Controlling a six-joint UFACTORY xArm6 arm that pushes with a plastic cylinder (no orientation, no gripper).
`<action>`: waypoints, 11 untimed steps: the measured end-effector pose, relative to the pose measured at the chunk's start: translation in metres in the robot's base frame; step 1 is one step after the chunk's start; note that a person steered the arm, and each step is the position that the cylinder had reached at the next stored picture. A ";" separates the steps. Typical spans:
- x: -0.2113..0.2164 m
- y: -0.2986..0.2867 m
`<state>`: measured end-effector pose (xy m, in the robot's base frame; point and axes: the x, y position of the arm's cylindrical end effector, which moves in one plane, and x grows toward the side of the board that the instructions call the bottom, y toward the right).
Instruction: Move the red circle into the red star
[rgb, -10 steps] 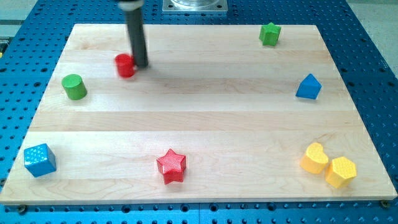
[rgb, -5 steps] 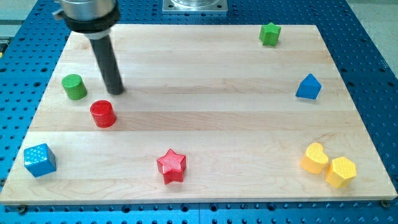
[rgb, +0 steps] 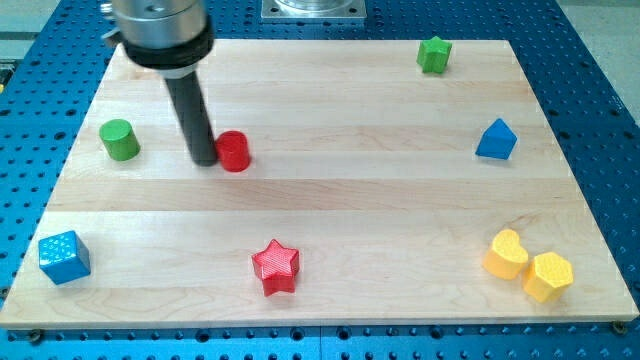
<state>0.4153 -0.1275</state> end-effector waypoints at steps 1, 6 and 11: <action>-0.031 0.008; 0.110 0.065; 0.107 0.064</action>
<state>0.5219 -0.0635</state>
